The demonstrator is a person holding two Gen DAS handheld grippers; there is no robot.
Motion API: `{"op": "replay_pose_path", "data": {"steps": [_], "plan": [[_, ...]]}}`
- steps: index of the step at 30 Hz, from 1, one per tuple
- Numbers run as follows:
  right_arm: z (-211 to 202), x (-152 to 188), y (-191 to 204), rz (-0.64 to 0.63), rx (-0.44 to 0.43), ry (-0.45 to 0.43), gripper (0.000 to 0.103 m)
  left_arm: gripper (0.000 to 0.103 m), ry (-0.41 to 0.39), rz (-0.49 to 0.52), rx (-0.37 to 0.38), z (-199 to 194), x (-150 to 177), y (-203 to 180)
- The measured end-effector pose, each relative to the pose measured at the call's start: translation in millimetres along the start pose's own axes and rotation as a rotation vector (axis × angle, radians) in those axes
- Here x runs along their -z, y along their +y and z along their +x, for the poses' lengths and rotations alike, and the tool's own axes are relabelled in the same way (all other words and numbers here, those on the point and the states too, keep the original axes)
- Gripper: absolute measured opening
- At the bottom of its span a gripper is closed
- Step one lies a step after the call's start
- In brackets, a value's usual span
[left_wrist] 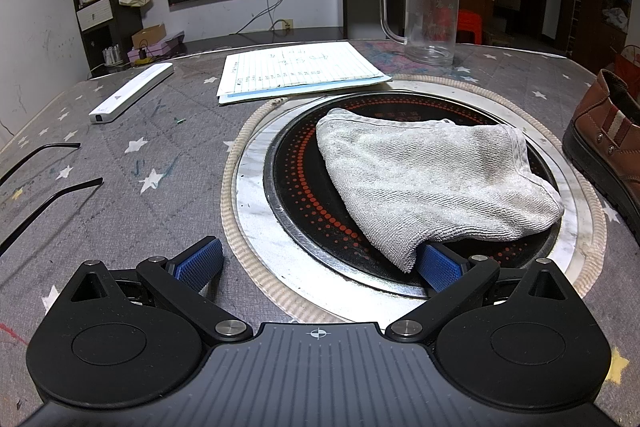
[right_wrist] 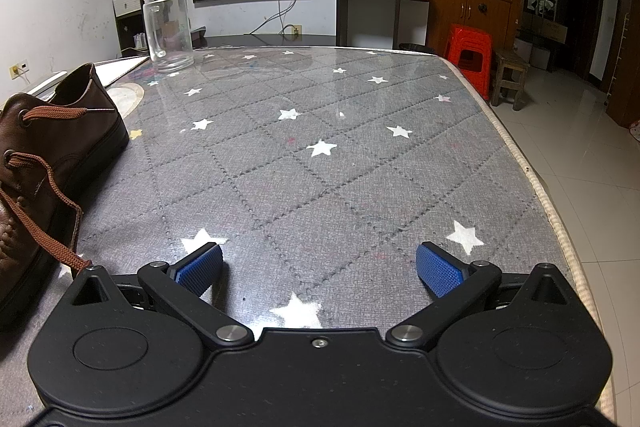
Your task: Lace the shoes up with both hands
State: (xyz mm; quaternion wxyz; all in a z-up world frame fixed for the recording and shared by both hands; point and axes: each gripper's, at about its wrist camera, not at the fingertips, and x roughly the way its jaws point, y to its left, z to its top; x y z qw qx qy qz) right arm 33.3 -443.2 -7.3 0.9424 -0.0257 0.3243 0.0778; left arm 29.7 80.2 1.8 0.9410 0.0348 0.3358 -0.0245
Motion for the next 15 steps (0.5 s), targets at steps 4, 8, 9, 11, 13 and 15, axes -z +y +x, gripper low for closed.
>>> {"op": "replay_pose_path", "data": {"steps": [4, 8, 9, 11, 13, 15], "plan": [[-0.1, 0.1, 0.0, 0.0, 0.0, 0.0, 0.103, 0.103, 0.0, 0.0, 0.0, 1.3, -0.8, 2.9], [-0.2, 0.1, -0.1, 0.0, 0.0, 0.0, 0.103, 0.103, 0.0, 0.0, 0.0, 1.0, -0.7, 2.4], [-0.2, 0.1, -0.1, 0.0, 0.0, 0.0, 0.103, 0.103, 0.0, 0.0, 0.0, -0.2, 0.0, -0.3], [-0.1, 0.0, 0.0, 0.0, 0.0, 0.0, 0.103, 0.103, 0.0, 0.0, 0.0, -0.2, 0.0, -0.2], [-0.1, 0.1, -0.1, 0.0, 0.0, 0.0, 0.103, 0.103, 0.0, 0.0, 0.0, 0.3, -0.3, 0.8], [-0.1, 0.0, 0.0, 0.0, 0.0, 0.0, 0.103, 0.103, 0.0, 0.0, 0.0, 0.0, -0.3, 0.4]]}}
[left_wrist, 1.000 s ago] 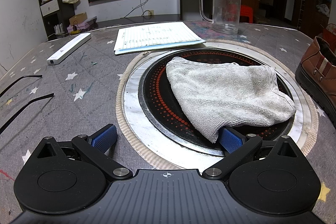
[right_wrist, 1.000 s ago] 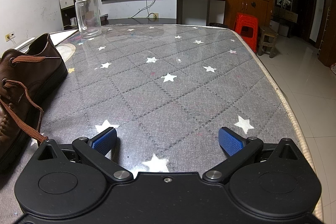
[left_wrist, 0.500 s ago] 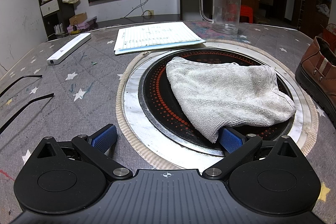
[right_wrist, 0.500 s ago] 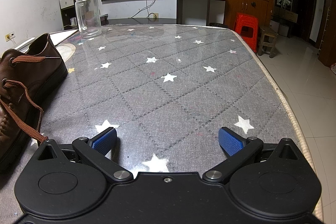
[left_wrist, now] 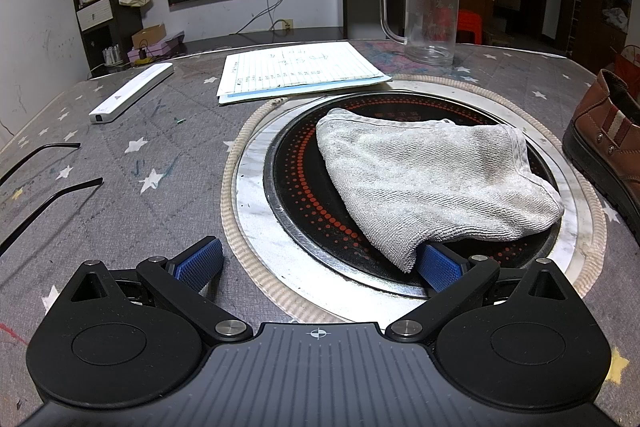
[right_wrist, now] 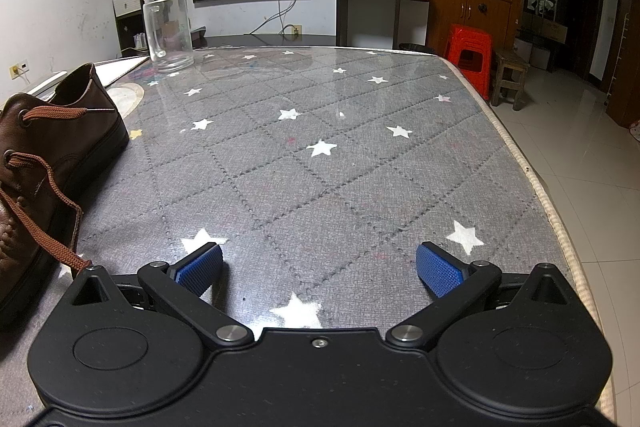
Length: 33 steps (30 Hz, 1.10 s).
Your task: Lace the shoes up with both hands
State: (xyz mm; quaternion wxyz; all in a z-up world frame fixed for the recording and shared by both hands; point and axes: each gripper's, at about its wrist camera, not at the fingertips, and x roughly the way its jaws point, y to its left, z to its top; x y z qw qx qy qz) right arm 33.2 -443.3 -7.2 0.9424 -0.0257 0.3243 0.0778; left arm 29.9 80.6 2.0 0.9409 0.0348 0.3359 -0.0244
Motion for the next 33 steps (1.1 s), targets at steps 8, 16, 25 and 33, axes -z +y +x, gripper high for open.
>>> {"op": "replay_pose_path", "data": {"steps": [8, 16, 25, 33], "plan": [[-0.2, 0.1, -0.1, 0.0, 0.0, 0.0, 0.103, 0.103, 0.0, 0.0, 0.0, 1.6, -1.0, 3.3], [-0.1, 0.1, -0.1, 0.0, 0.0, 0.0, 0.103, 0.103, 0.0, 0.0, 0.0, 0.3, -0.3, 0.6], [-0.2, 0.1, -0.1, 0.0, 0.0, 0.0, 0.103, 0.103, 0.0, 0.0, 0.0, 0.7, -0.5, 1.3], [-0.2, 0.1, -0.1, 0.0, 0.0, 0.0, 0.103, 0.103, 0.0, 0.0, 0.0, 1.0, -0.6, 1.8]]}}
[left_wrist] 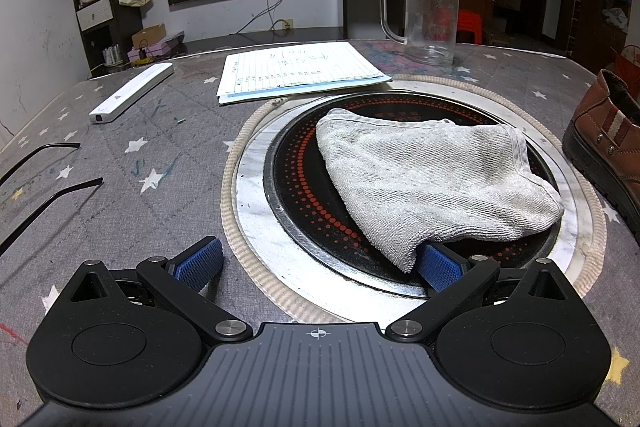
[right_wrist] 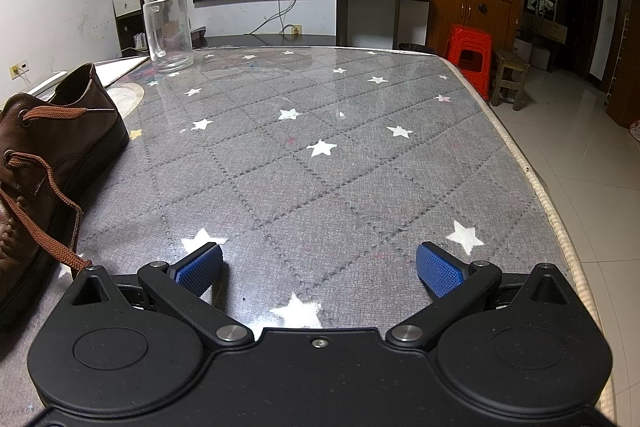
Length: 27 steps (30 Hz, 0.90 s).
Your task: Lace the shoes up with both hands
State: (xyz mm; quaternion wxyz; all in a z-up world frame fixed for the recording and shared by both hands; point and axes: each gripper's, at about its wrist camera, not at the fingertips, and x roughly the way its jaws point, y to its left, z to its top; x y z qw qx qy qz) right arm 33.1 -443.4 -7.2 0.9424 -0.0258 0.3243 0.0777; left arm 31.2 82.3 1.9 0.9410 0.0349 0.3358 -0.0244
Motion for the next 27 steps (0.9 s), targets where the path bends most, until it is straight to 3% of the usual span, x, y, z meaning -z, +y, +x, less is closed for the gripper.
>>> {"op": "replay_pose_path", "data": {"steps": [27], "plan": [[0.3, -0.1, 0.1, 0.0, 0.0, 0.0, 0.103, 0.103, 0.0, 0.0, 0.0, 0.8, -0.2, 1.1]]}}
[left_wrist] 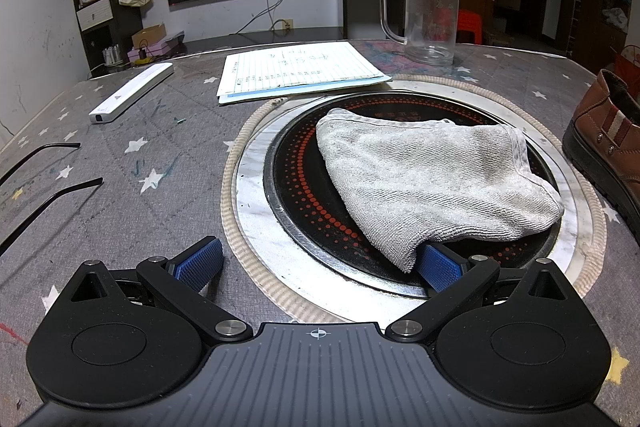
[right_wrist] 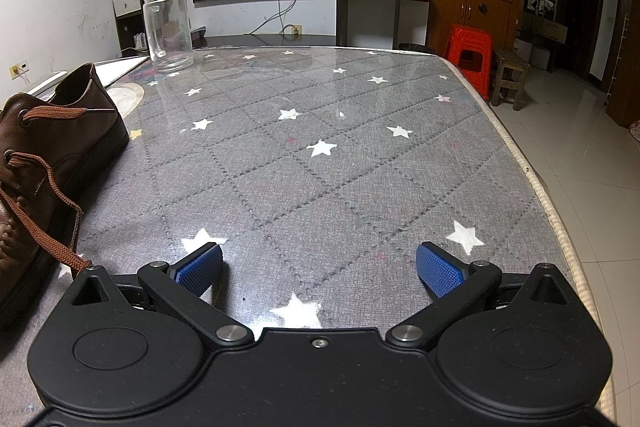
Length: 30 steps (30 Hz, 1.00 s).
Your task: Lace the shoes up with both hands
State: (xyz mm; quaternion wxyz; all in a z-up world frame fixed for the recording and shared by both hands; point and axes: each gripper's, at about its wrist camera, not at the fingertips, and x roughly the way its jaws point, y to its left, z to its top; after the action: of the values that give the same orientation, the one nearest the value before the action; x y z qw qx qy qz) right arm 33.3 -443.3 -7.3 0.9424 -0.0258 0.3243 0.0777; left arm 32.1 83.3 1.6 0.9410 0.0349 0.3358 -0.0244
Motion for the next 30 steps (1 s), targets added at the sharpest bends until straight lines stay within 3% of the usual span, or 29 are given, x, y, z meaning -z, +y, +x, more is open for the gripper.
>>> {"op": "replay_pose_path", "data": {"steps": [30], "plan": [[0.0, 0.0, 0.0, 0.0, 0.0, 0.0, 0.103, 0.103, 0.0, 0.0, 0.0, -0.7, 0.4, -1.3]]}}
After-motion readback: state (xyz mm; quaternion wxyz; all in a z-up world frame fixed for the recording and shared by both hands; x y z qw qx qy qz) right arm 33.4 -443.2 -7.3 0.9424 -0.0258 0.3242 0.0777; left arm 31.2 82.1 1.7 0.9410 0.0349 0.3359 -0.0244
